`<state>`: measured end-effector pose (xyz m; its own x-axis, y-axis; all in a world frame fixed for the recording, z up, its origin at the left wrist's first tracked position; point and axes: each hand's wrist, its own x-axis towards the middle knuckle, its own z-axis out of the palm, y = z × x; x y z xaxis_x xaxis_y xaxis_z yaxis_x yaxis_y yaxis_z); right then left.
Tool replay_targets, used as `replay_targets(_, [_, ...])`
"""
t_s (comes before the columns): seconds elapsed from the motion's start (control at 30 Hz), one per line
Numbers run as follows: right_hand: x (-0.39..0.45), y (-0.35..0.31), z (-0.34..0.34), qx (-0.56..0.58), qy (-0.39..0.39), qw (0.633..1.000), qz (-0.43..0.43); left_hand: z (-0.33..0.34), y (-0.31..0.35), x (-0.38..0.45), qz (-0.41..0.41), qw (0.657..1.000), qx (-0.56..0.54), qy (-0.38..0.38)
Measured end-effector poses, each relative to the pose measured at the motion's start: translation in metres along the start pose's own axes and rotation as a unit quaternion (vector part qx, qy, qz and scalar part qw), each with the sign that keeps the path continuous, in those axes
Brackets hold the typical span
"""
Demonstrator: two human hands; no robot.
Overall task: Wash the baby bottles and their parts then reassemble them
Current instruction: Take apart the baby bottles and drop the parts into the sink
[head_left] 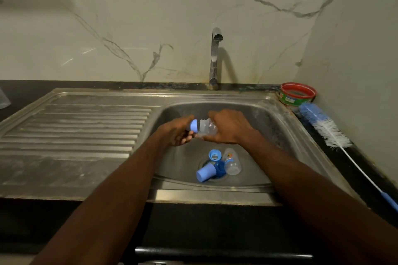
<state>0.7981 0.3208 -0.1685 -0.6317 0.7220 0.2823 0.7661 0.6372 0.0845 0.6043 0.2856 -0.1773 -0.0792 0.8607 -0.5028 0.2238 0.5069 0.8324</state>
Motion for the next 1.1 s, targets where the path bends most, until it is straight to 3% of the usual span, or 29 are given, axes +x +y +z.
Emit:
replay_targets(0.07, [-0.002,0.004,-0.002,0.028,-0.004,0.999,0.029,-0.008,-0.005,0.001,0.005,1.0,-0.003,0.016])
replay_targets(0.17, [-0.007,0.006,0.008,0.124,-0.071,0.985,0.098,-0.009,-0.009,0.007,0.066,0.997,0.004,0.034])
replay_targets(0.3, [-0.005,0.003,0.028,0.123,-0.18,0.969,0.111,-0.003,-0.014,0.02,0.165,0.975,0.139,0.06])
replay_targets(0.5, [0.002,0.006,0.036,0.217,-0.123,0.953,0.171,-0.005,-0.018,0.02,0.284,0.925,0.234,0.094])
replay_targets(0.57, [0.004,0.005,0.029,0.356,-0.089,0.909,0.2,-0.001,-0.016,0.019,0.328,0.898,0.272,0.113])
replay_targets(0.67, [0.003,-0.001,0.018,0.582,-0.091,0.771,0.243,0.004,-0.01,0.016,0.381,0.866,0.292,0.139])
replay_targets(0.7, [0.002,-0.002,0.016,0.604,-0.092,0.754,0.242,0.005,-0.01,0.016,0.395,0.86,0.291,0.138])
replay_targets(0.77, [0.0,-0.003,0.015,0.629,-0.081,0.735,0.239,0.006,-0.009,0.015,0.401,0.865,0.277,0.115])
replay_targets(0.93, [-0.001,0.01,0.01,0.701,-0.06,0.673,0.228,0.003,-0.002,0.008,0.348,0.92,0.179,0.026])
replay_targets(1.1, [-0.003,0.01,0.007,0.707,-0.048,0.672,0.215,0.006,-0.001,0.005,0.293,0.956,0.012,-0.003])
